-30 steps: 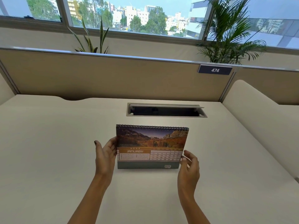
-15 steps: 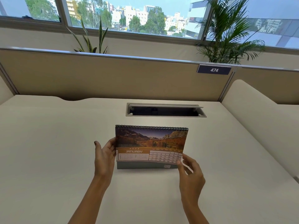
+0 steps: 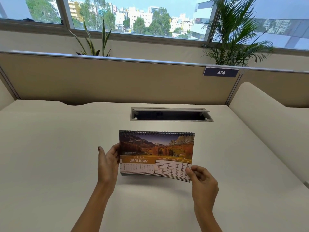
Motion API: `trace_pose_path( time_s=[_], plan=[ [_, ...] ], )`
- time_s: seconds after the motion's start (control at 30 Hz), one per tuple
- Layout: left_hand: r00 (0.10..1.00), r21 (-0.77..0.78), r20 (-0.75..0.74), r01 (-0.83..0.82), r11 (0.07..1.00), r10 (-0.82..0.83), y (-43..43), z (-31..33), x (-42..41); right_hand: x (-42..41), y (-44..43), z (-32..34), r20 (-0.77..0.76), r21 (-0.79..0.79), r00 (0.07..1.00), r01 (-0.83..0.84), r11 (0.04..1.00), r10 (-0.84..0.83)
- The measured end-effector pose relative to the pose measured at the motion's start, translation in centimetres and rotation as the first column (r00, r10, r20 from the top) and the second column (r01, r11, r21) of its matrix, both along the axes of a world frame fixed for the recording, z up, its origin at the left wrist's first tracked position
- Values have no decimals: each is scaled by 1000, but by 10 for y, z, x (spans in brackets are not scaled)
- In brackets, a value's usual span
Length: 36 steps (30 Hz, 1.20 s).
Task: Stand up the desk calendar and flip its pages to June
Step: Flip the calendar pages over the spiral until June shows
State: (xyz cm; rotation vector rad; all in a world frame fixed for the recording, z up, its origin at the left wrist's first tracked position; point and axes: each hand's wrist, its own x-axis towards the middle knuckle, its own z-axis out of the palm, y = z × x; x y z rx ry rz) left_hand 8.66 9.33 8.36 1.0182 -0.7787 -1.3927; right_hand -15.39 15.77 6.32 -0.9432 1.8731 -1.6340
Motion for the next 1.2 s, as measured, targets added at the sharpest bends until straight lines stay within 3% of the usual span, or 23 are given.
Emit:
trace_pose_path(
  time_s=[0.2,0.27,0.33,0.4,0.47,0.63,0.7,0.8,0.87,0.97,1.2],
  plan=[
    [1000,14,-20,0,1000,0,0,-1,1,0,5,4,-98,-13,990,-106,994,104],
    [1000,12,-10,-2,1000,2,0,-1,1,-1,7,12,-45,-34,985,-168,985,167],
    [1000,21,-14,2,1000,-2,0,-3,1,-5,7,23,197,-79,942,-262,962,273],
    [999,41,-50,16,999,-14,1,-4,1,-7,8,38,485,-105,809,-324,940,333],
    [995,54,-88,45,998,-40,2,-4,3,-10,9,47,564,-123,737,-370,921,372],
    [995,20,-97,-18,1000,19,2,-4,3,-2,-3,68,296,-407,750,-461,789,591],
    [997,-35,-72,-41,999,38,1,-3,2,0,-13,74,222,-457,771,-458,763,596],
    [998,-30,-66,-24,999,22,0,-2,3,4,-29,81,16,-395,874,-441,806,486],
    [998,-31,-64,4,999,-6,0,-5,5,6,-39,81,-201,-323,903,-426,845,379],
    [998,-44,-66,14,999,-17,-1,-8,5,6,-55,75,-492,-257,838,-399,880,236],
    [999,-70,-31,15,997,-17,-1,-9,4,11,-68,60,-678,-120,717,-324,938,161]
  ],
)
